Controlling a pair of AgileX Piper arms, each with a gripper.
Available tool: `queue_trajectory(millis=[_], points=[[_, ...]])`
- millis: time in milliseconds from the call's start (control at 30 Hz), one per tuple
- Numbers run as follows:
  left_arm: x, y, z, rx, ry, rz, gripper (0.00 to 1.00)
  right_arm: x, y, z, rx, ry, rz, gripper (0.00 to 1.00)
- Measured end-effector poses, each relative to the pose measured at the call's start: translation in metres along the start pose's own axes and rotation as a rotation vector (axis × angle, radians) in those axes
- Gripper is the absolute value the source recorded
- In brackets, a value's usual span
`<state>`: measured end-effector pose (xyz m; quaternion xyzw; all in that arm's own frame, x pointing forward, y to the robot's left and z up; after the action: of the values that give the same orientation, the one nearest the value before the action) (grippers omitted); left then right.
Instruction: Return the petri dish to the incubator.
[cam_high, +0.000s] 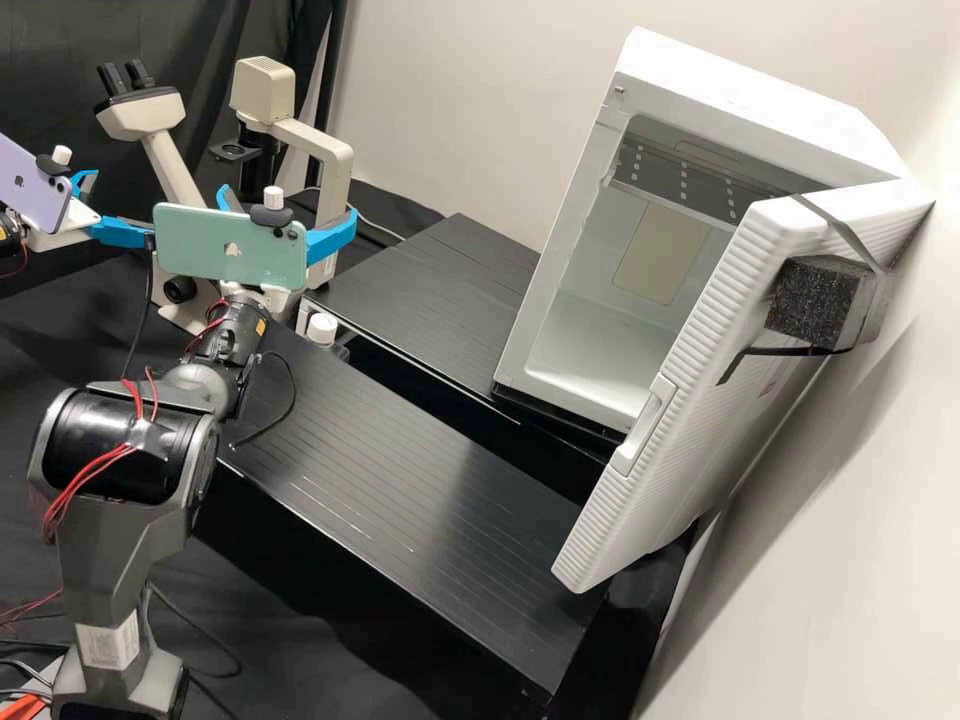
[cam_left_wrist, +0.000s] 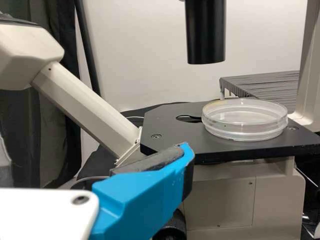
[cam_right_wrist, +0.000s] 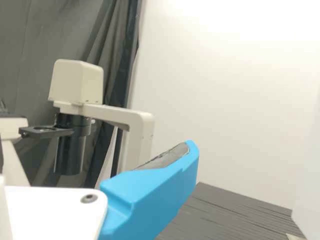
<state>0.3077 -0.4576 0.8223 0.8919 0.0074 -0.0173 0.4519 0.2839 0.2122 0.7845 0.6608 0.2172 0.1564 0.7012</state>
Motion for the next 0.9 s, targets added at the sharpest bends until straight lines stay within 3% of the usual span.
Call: queue_trajectory(millis=[267, 533, 767, 900], points=[[0.0, 0.0, 0.0, 0.0, 0.0, 0.0, 1.0, 0.031, -0.015, -0.006, 0.002, -0.023, -0.064, 1.0], [0.0, 0.0, 0.0, 0.0, 0.0, 0.0, 1.0, 0.058, -0.034, -0.026, 0.034, 0.002, -0.121, 1.0], [0.0, 0.0, 0.0, 0.0, 0.0, 0.0, 1.0, 0.074, -0.052, -0.031, 0.043, -0.037, -0.154, 1.0], [0.0, 0.0, 0.0, 0.0, 0.0, 0.0, 1.0, 0.082, -0.069, -0.025, 0.02, -0.077, -0.203, 1.0]])
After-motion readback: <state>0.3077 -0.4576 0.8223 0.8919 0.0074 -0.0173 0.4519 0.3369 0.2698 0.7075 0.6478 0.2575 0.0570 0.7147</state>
